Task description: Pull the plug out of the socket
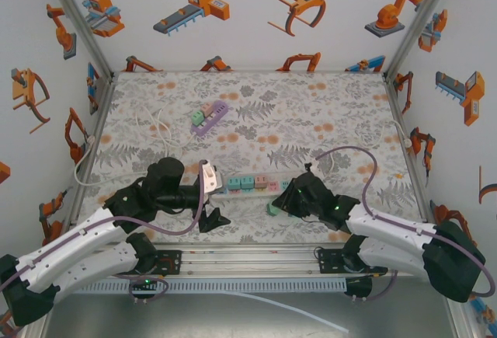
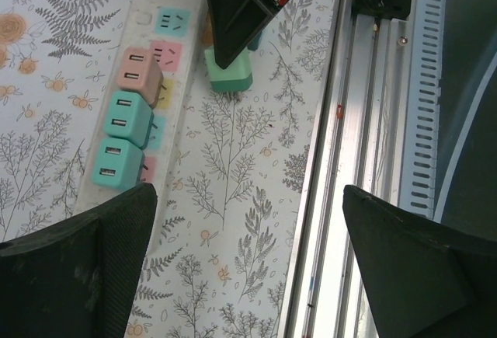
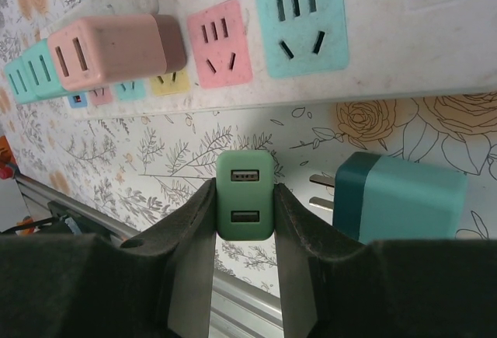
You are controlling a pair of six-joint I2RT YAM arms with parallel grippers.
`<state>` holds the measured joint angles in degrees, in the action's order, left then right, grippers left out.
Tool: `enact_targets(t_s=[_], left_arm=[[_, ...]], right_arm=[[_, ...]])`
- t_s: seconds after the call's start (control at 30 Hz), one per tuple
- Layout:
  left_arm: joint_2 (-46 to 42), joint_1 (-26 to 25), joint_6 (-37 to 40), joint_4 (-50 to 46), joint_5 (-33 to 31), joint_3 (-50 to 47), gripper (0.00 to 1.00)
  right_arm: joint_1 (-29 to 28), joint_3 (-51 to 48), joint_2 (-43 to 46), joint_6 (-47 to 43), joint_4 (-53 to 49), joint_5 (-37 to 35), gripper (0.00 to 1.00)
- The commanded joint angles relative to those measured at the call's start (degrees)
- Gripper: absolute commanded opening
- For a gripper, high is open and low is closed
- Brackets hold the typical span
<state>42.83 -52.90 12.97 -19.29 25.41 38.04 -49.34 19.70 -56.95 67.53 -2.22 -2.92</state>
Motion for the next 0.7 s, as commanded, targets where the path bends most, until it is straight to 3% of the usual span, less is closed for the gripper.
enact_targets(t_s=[0.0, 0.43, 0.67], left_arm=[[-0.4, -0.4, 1.0, 0.8, -0.2, -0.6, 0.97], [-0.9, -0.7, 0.3, 0.9, -2.4, -1.0, 0.97], [-1.8, -0.8, -0.4, 1.8, -1.7, -1.4, 0.97]], right_arm=[[-0.5, -0.7, 1.3, 0.1, -2.4, -2.8, 0.35], [-0.5, 2.5, 10.4, -3.1, -12.8, -6.6, 0.44], [-0.4, 8.1, 14.8, -13.4, -18.1, -14.7, 0.44]])
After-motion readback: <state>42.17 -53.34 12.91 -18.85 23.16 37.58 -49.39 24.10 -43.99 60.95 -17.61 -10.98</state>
